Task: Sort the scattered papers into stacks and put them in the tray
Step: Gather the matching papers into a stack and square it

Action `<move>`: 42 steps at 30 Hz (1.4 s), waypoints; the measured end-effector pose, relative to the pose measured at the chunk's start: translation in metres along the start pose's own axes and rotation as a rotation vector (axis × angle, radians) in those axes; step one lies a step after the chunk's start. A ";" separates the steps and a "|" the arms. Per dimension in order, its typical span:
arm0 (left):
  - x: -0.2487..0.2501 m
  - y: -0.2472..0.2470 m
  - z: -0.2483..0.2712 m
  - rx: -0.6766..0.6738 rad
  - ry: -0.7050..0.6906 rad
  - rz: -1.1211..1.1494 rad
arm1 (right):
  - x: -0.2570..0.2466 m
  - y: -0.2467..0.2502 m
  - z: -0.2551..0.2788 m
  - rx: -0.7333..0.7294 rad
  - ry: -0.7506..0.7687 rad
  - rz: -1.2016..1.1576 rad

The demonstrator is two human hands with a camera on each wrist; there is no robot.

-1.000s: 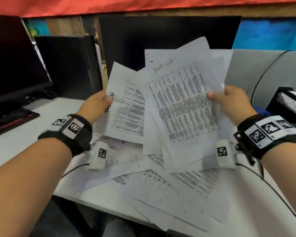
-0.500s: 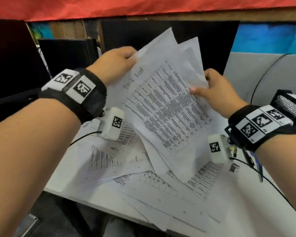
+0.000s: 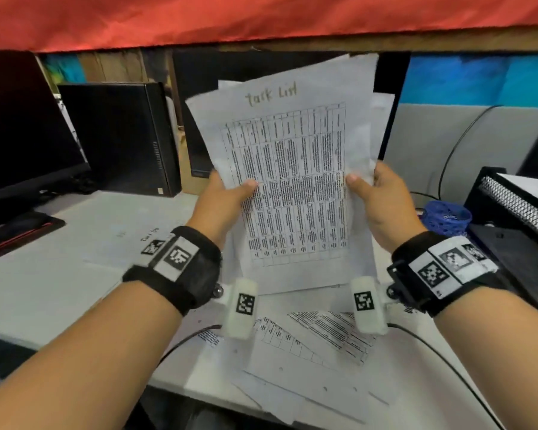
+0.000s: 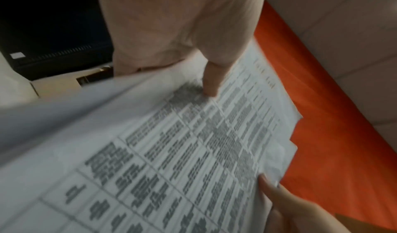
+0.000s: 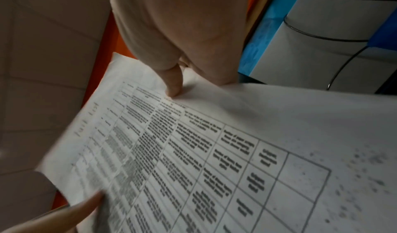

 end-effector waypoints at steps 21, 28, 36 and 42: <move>0.006 -0.010 0.014 0.119 -0.144 -0.086 | -0.064 0.009 -0.008 0.168 0.420 -0.032; -0.024 -0.003 0.010 0.139 -0.043 -0.106 | -0.074 -0.003 -0.033 0.149 0.382 0.356; -0.017 -0.005 0.009 0.204 -0.083 -0.094 | -0.041 0.015 -0.013 0.153 0.241 -0.034; -0.026 -0.013 0.013 0.136 -0.019 -0.004 | 0.050 0.014 0.018 -0.022 -0.125 0.096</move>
Point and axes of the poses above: each hand's wrist, its own z-axis away from the middle knuckle, its own y-axis out of the back of the hand, x = y × z, the point moved 5 cm from there along -z, towards the middle knuckle, and after that the axes turned 9 degrees about x, right-handed, at the moved point
